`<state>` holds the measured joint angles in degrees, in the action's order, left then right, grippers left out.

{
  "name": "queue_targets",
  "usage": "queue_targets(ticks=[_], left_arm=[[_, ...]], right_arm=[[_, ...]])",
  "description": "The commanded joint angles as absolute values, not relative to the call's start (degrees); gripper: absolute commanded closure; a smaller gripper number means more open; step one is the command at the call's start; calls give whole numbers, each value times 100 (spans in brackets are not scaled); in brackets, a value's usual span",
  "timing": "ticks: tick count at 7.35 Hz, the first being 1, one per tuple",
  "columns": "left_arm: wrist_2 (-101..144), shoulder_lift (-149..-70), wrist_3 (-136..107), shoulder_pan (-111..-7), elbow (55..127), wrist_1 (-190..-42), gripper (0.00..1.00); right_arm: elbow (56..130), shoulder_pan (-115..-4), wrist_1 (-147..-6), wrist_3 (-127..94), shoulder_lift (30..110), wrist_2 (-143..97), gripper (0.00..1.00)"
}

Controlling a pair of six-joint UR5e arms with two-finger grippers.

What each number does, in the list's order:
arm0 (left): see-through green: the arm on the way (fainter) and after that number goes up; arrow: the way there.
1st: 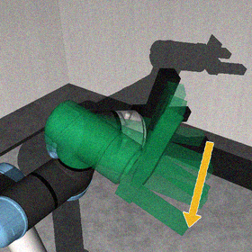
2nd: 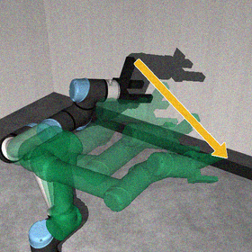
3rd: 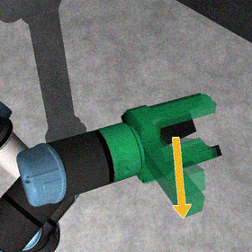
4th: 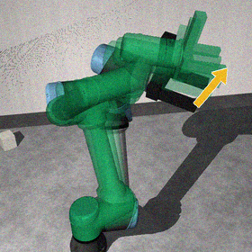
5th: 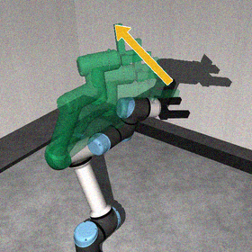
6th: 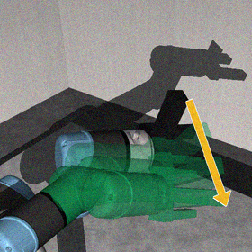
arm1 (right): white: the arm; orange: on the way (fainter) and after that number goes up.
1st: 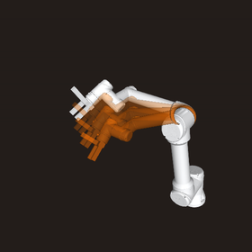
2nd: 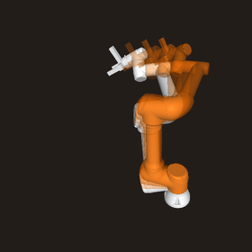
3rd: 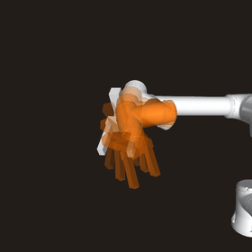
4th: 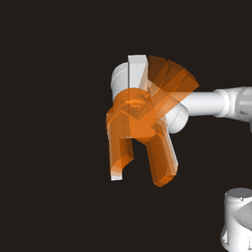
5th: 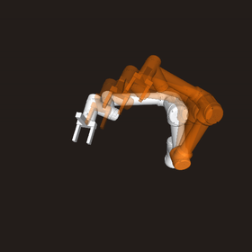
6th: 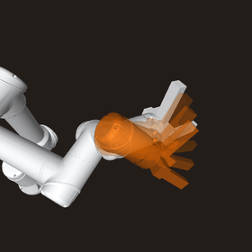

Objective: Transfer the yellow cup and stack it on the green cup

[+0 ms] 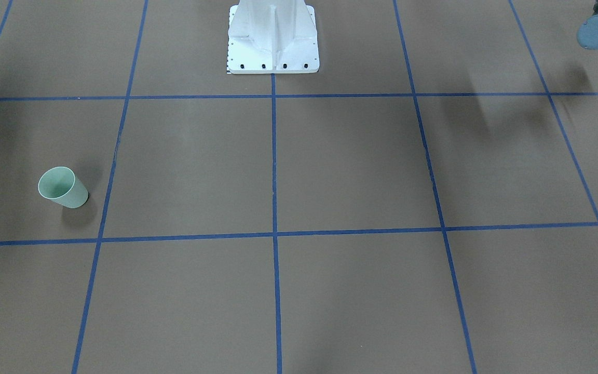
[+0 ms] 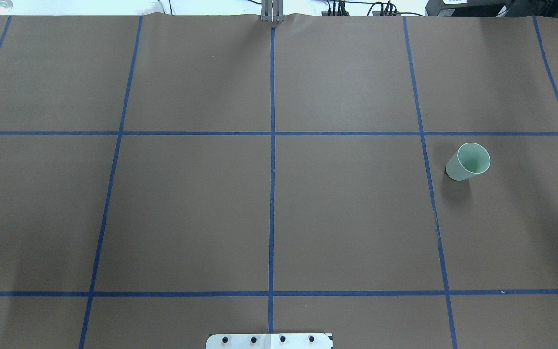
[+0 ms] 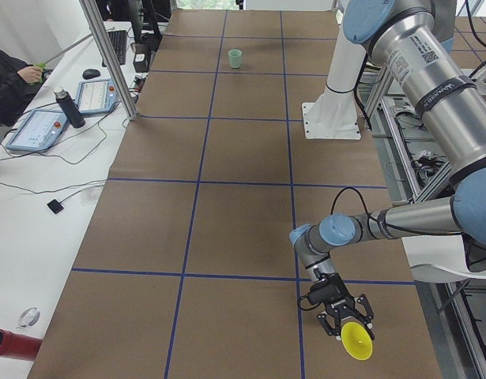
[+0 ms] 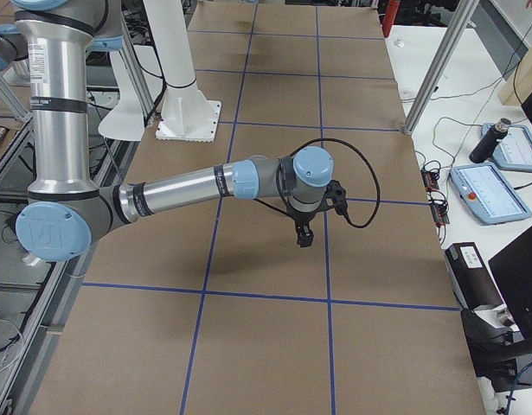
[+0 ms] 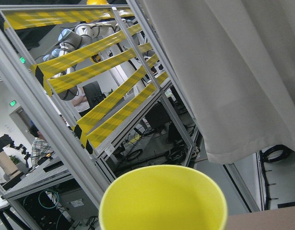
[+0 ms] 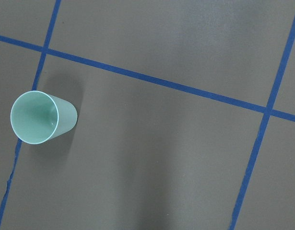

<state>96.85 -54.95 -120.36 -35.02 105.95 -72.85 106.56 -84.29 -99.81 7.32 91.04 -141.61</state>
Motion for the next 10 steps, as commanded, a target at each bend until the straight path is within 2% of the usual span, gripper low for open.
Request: queue_targets(ticks=[1,2,3,5,8,10], left_arm=[[8418,-6864,-10397,-5141,10775,-6282,100],[7724,-7847,-9719,-5916,10619,-5919,100],[7612,-8345,-9399,-6019,10313,-5906,100],[7585,-9329,-8599,-6178,10178,-5924,100],[7602,-11034,-8104,-6030,9845,-6098,100],[7646,-11521,-7955,-5574,9800,-7514,100]], right_arm=[[10661,-8429,-9976,686,8975,-14159,1],[10661,-8429,-9976,677,8965,-14168,1],[10635,-8429,-9984,590,8869,-14159,1],[10600,-8420,-9993,369,8754,-14150,1],[10574,-8420,-10002,317,8745,-14150,1],[10573,-8341,-9984,-34,8745,-14107,1]])
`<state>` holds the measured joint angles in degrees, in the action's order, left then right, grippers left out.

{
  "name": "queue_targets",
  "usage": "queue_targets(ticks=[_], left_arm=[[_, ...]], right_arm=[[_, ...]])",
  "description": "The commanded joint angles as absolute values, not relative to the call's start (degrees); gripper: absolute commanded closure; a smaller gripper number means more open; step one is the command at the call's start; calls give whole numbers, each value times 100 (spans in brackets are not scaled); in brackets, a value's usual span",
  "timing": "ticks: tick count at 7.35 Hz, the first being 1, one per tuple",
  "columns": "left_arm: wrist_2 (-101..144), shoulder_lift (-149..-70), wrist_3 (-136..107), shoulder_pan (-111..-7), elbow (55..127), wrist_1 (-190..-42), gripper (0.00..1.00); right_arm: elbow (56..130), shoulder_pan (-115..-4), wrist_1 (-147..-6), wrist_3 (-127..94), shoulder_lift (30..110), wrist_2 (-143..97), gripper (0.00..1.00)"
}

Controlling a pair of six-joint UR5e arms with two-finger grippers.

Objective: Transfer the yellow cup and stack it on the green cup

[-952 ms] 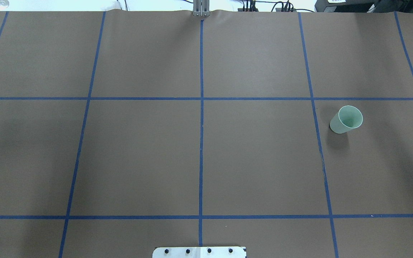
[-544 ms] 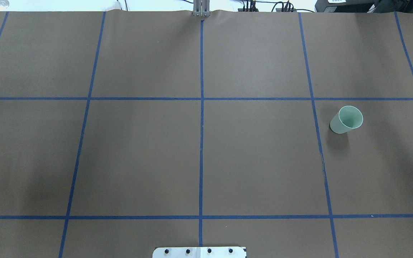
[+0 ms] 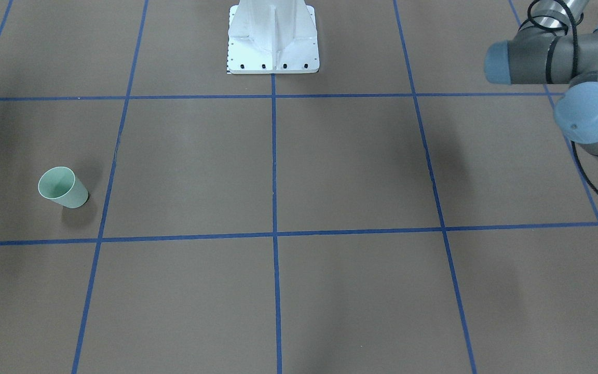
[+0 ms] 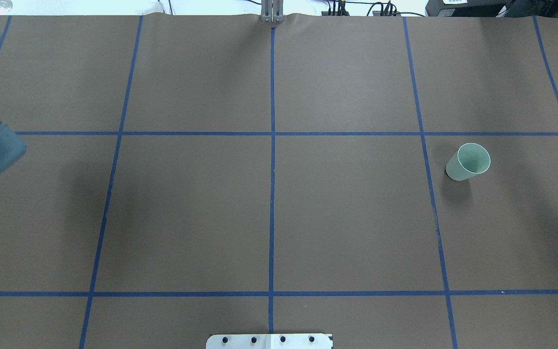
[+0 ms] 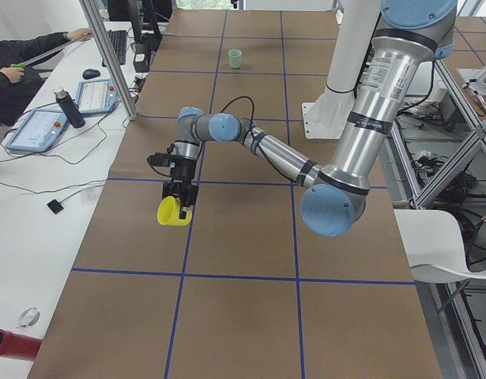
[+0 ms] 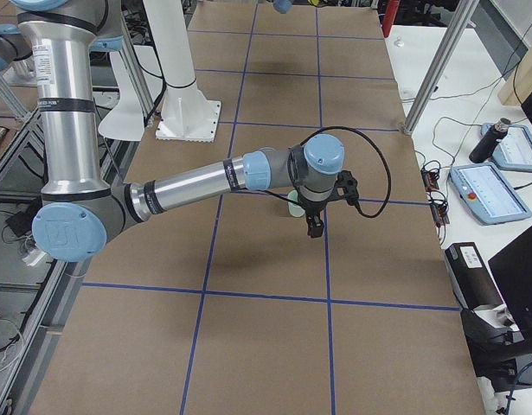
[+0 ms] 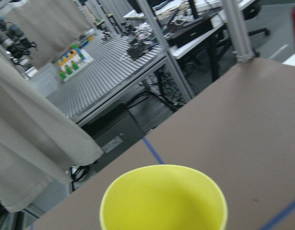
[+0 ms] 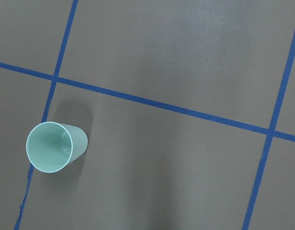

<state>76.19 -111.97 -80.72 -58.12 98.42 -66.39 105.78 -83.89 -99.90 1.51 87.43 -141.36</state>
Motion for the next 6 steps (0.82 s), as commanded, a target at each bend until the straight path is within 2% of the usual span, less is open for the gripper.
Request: queue_targets(ticks=[1,4,6], left_arm=[[7681,-11531,-7954,-5294,9791,-8454,100],[8190,-11847,-6513,-4783,9870,-10187,100],[8296,-11769,-5403,-4335,9582,-12724,100]], right_arm=[[10565,-8341,-9967,-35,8797,-14150,1],[10582,-8341,-9958,-70,8825,-14133,1],[10617,-8280,-9941,-605,8685,-14142,1]])
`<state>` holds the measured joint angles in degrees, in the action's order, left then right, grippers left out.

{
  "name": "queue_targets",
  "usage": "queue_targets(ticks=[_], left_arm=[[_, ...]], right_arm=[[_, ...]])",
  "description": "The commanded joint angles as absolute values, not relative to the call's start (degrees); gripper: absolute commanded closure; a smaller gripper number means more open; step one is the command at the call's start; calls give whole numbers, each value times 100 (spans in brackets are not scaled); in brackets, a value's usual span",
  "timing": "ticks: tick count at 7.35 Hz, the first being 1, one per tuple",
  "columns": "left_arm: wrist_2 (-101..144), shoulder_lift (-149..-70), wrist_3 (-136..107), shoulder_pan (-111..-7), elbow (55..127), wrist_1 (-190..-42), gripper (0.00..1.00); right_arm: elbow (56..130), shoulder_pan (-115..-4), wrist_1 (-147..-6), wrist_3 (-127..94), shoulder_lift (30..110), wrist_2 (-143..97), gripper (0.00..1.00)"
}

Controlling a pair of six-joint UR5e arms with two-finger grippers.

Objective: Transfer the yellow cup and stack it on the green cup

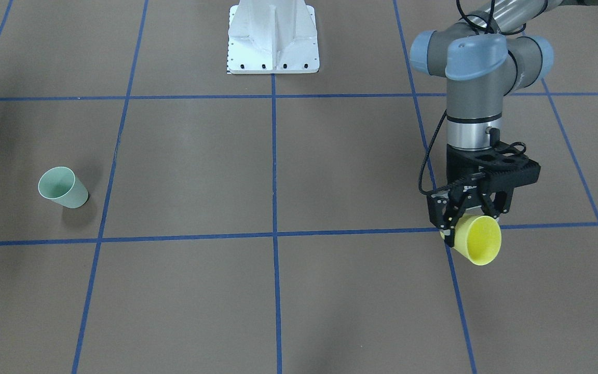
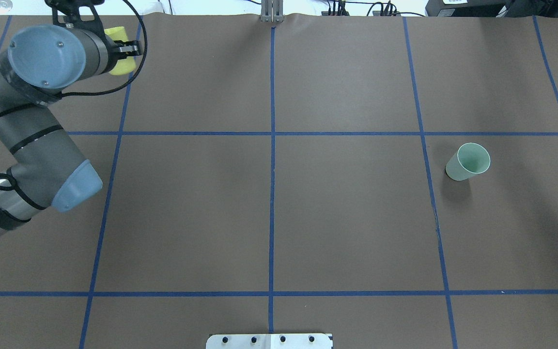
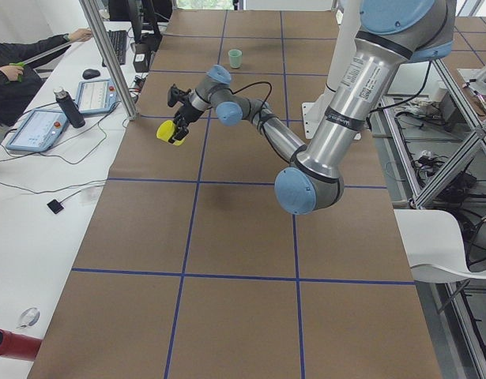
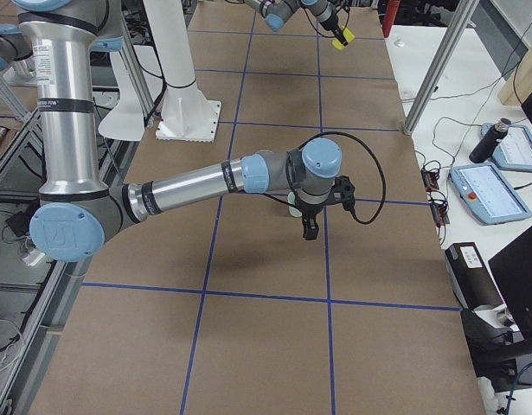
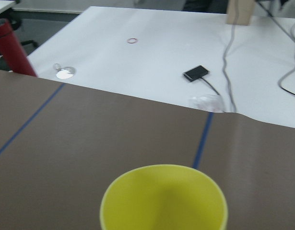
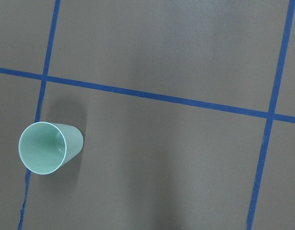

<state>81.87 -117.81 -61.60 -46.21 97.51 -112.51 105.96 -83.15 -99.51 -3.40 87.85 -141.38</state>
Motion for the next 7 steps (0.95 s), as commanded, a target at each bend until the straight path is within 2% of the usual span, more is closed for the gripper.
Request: queue_targets(ticks=[1,3,4,5,7], left_arm=[[8575,-11777,-5136,-4255,9606,-13048,100],[9140,-11883,-4662,-4219,9633,-13417,100],[9167,-11822,-4345,-3958,9537,-14300,100],[9298,-11882,-4037,-3616,9519,-14587,100],[9316,-11944,-3990,-3305,9527,-14695,100]], right_arm=[[10608,-8271,-9940,-606,8658,-14142,1],[10582,-8052,-9949,-641,8439,-14133,1],[10582,-7903,-9949,-676,8333,-14133,1],[10573,-7736,-9949,-842,8088,-14142,1],[10547,-7193,-9949,-1691,7168,-14107,1]])
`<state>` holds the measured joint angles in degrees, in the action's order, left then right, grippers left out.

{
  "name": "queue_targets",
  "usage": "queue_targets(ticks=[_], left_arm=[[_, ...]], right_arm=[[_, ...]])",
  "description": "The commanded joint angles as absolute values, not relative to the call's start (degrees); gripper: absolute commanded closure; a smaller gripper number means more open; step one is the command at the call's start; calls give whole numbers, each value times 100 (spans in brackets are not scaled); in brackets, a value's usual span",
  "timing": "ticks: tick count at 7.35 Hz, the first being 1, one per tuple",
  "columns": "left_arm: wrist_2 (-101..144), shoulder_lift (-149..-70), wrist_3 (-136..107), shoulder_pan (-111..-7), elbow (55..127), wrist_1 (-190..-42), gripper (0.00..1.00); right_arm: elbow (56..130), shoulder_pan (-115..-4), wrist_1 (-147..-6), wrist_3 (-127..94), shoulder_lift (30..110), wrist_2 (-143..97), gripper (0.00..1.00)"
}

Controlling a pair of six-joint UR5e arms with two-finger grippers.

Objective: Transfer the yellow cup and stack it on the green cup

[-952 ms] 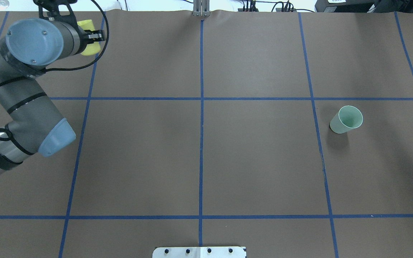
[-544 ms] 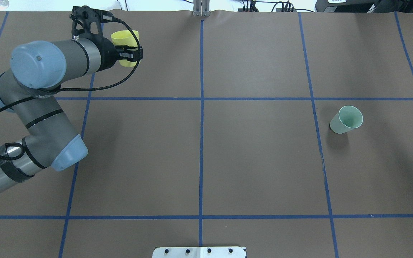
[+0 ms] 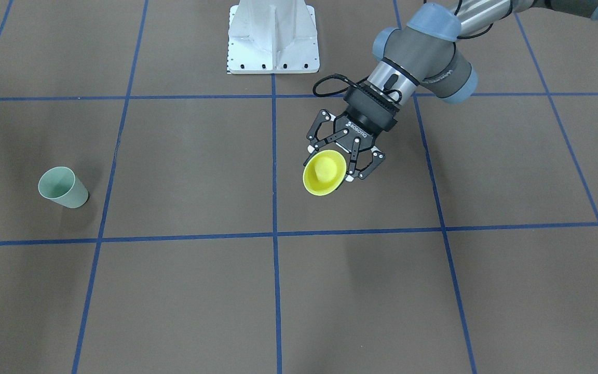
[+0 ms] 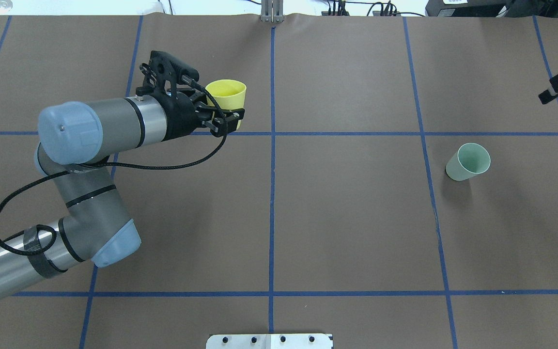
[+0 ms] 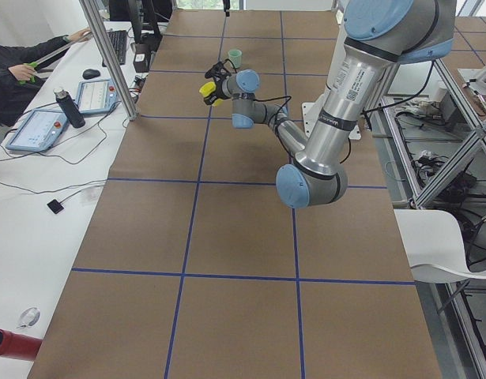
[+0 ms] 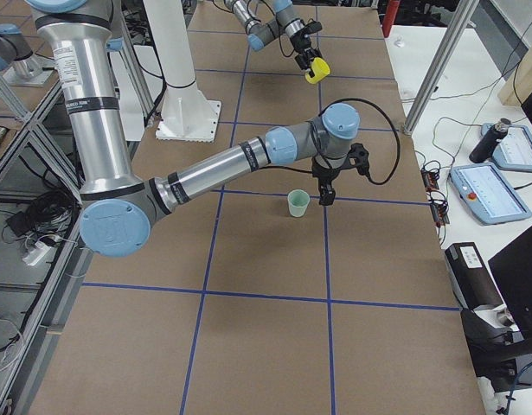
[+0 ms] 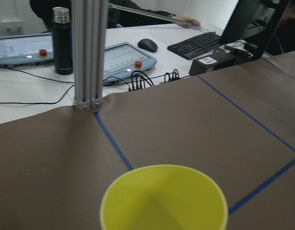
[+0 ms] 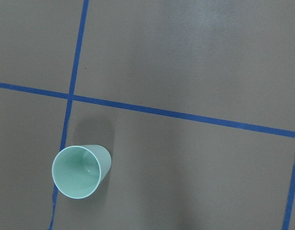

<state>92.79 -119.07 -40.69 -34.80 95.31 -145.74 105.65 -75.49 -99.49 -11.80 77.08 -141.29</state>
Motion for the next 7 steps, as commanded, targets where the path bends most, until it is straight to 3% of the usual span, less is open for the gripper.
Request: queue_targets(ticks=[1,3,7], left_arm=[[9325,-11962,-3999,-3305,9553,-14704,100],[9387,-12250,-3990,-3191,9423,-14713,100],[9395,-12489,-3366,-2805,9211,-14906,100]], right_arm=[[10495,-6928,-9941,-2079,6798,-14115,1],[10494,-6454,-9784,-2284,6356,-14142,1],[10397,-4944,-7159,-5489,6205,-13400,4]])
